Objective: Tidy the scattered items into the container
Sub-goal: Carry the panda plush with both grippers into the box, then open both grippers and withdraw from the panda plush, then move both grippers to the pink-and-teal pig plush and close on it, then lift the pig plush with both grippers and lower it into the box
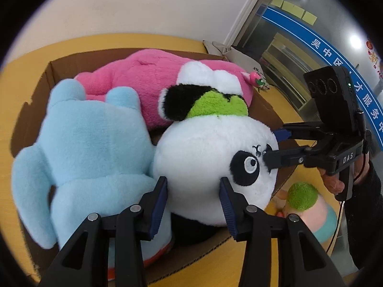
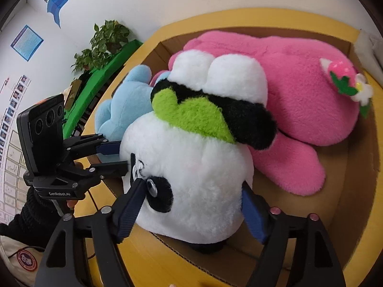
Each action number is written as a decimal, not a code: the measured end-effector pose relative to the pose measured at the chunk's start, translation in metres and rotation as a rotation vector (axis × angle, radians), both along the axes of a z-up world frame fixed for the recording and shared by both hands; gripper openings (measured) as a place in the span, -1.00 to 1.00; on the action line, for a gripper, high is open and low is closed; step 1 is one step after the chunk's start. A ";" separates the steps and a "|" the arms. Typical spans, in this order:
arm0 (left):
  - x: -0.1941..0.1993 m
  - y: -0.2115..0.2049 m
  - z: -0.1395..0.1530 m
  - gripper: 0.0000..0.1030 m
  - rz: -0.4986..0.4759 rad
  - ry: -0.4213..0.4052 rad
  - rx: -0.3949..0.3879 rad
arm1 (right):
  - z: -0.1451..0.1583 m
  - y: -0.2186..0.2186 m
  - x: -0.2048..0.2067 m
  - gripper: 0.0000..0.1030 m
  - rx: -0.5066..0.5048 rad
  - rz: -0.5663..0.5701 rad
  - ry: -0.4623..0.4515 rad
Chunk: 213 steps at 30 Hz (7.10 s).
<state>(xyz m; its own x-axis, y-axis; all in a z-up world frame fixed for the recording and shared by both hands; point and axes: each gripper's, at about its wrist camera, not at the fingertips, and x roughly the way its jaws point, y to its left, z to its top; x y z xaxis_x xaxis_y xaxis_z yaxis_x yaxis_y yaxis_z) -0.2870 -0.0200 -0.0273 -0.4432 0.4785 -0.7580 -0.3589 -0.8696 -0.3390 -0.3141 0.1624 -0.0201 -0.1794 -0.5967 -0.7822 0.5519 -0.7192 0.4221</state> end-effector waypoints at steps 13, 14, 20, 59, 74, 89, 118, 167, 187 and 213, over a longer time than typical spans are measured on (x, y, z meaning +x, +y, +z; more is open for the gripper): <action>0.105 -0.052 0.065 0.52 0.273 0.226 -0.072 | 0.104 -0.026 0.138 1.00 0.083 -0.227 0.404; 0.112 -0.052 0.066 0.52 0.282 0.229 -0.081 | 0.101 -0.031 0.146 1.00 0.117 -0.263 0.409; 0.128 -0.050 0.070 0.52 0.319 0.234 -0.097 | 0.072 -0.039 0.165 1.00 0.185 -0.359 0.352; 0.133 -0.046 0.052 0.52 0.332 0.206 -0.112 | 0.051 -0.036 0.183 0.99 0.251 -0.370 0.341; 0.133 -0.047 0.050 0.52 0.336 0.193 -0.108 | 0.051 -0.035 0.187 0.99 0.246 -0.366 0.342; 0.132 -0.042 0.048 0.52 0.324 0.176 -0.094 | 0.060 -0.024 0.200 0.99 0.200 -0.360 0.366; 0.075 0.089 -0.045 0.52 0.023 -0.111 0.180 | -0.027 0.107 0.290 0.49 0.306 -0.235 0.407; 0.058 0.155 -0.034 0.14 -0.267 -0.073 0.185 | -0.047 0.114 0.281 0.95 0.185 -0.214 0.232; 0.075 0.149 -0.014 -0.23 -0.287 -0.075 0.266 | -0.036 0.111 0.289 0.53 0.115 -0.290 0.305; -0.147 0.160 0.064 -0.23 -0.251 0.126 0.021 | 0.001 0.074 0.056 0.53 0.138 -0.302 0.570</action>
<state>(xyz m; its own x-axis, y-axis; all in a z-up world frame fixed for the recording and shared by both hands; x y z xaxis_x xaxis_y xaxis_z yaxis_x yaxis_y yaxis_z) -0.4340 0.1401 0.0369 -0.3991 0.6005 -0.6929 -0.6030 -0.7412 -0.2951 -0.2578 0.2368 -0.0191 -0.7321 -0.3564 -0.5805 0.4270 -0.9041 0.0166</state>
